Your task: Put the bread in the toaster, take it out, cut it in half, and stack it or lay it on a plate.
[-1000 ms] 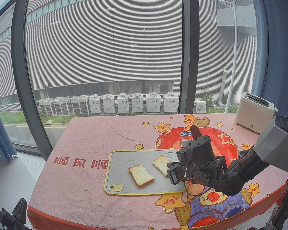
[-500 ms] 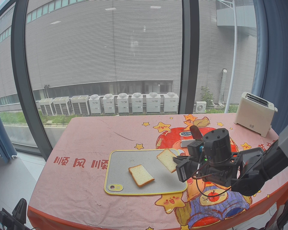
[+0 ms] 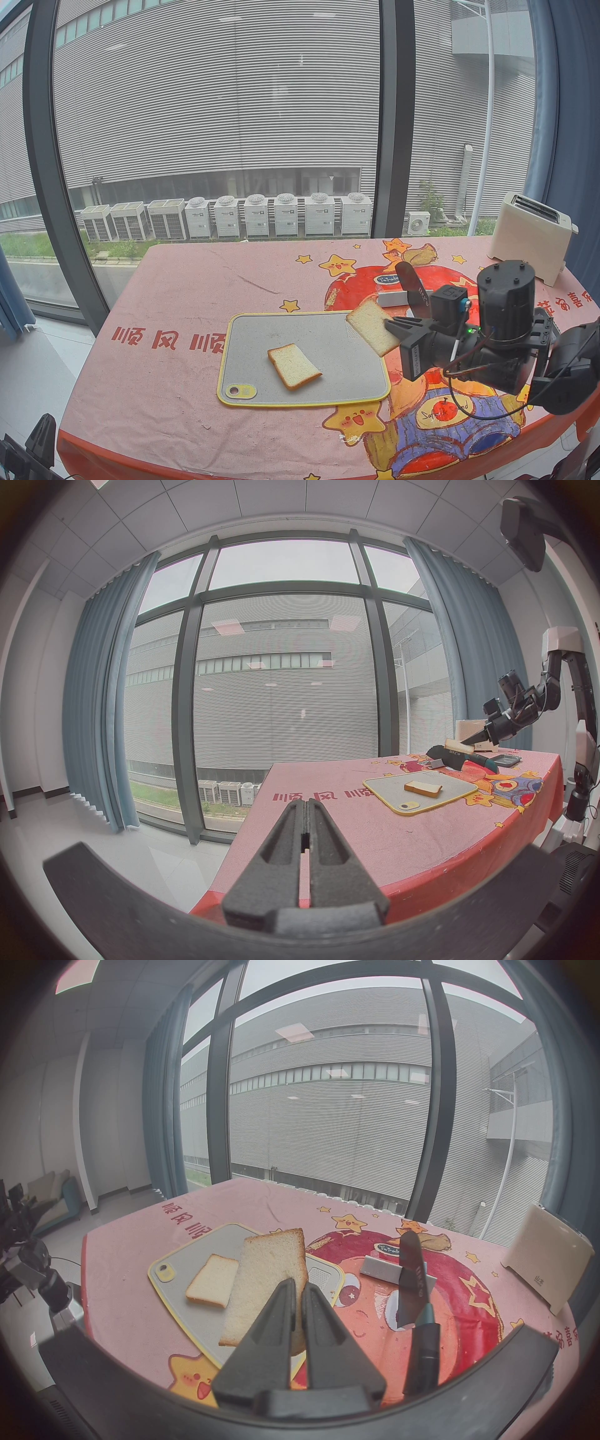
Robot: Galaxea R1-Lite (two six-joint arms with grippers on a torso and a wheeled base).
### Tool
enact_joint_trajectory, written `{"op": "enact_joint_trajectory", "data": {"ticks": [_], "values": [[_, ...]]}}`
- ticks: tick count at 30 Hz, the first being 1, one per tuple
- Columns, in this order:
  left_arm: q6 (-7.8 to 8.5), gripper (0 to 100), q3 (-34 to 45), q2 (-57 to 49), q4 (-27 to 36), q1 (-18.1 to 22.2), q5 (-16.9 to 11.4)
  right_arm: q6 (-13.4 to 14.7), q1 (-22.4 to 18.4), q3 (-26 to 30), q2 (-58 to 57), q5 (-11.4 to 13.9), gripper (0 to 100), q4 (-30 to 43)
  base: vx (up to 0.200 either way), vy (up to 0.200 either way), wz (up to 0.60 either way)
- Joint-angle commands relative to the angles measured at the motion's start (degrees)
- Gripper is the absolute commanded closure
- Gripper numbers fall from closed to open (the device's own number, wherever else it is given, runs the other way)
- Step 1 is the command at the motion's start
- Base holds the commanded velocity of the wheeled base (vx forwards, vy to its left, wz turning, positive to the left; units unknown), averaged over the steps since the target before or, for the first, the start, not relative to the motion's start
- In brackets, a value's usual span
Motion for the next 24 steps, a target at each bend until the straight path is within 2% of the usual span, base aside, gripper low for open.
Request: {"op": "enact_joint_trajectory", "data": {"ticks": [1, 14, 24], "values": [[0.12, 100, 1.0, -0.9, 0.0, 0.0, 0.0, 0.2, 0.1, 2.5, -5.8, 0.0, 100, -0.1, 0.000, 0.000, 0.00], [-0.05, 100, 1.0, -0.9, 0.0, 0.1, -0.1, 0.5, 1.0, 10.4, -14.1, 0.3, 100, -0.1, 0.000, 0.000, 0.00], [-0.05, 100, 1.0, -0.9, 0.0, 0.1, -0.1, 0.7, 0.1, 12.3, -15.4, 0.9, 100, -0.1, 0.000, 0.000, 0.00]]}}
